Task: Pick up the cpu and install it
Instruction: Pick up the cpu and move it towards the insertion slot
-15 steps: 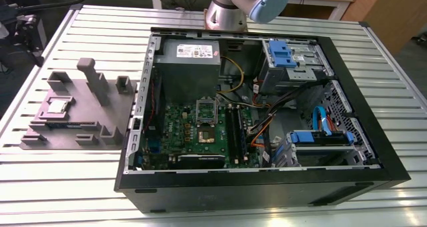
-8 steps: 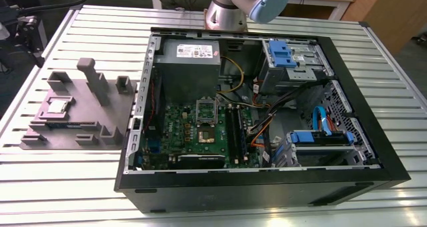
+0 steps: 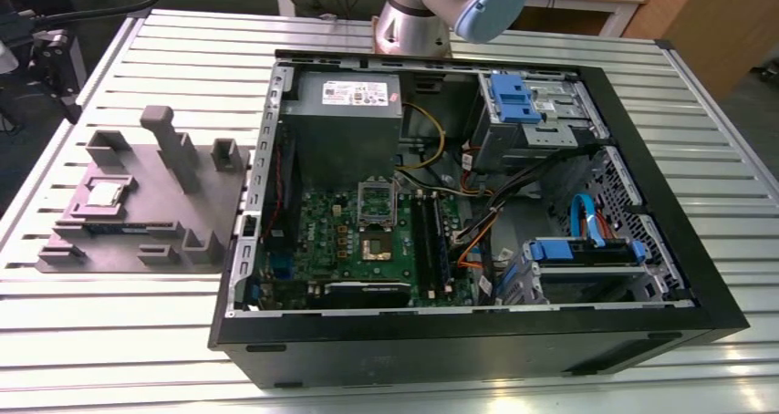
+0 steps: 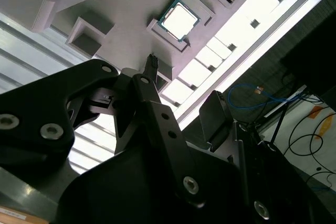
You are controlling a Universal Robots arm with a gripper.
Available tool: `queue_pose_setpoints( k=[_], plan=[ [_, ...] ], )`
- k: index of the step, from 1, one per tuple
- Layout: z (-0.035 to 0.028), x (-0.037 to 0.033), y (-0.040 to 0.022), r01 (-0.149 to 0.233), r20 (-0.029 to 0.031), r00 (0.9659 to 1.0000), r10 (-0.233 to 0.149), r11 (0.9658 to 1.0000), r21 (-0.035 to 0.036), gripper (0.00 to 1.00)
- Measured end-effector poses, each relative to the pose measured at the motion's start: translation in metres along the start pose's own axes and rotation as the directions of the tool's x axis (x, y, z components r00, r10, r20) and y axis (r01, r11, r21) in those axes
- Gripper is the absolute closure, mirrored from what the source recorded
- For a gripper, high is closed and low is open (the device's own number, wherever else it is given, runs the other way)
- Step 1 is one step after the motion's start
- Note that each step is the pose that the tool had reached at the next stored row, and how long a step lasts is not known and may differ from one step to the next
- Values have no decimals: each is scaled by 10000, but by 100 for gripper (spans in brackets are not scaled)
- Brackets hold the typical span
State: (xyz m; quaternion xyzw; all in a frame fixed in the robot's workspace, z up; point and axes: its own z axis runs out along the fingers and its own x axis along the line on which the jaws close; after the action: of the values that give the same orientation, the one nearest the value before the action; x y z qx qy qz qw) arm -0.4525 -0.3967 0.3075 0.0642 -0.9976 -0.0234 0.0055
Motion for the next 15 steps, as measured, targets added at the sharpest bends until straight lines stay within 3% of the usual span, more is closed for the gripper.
queue_pose_setpoints(
  k=[15],
  plan=[
    [20, 0, -1, 1, 0, 10000, -1, 10000, 0, 41]
  ],
)
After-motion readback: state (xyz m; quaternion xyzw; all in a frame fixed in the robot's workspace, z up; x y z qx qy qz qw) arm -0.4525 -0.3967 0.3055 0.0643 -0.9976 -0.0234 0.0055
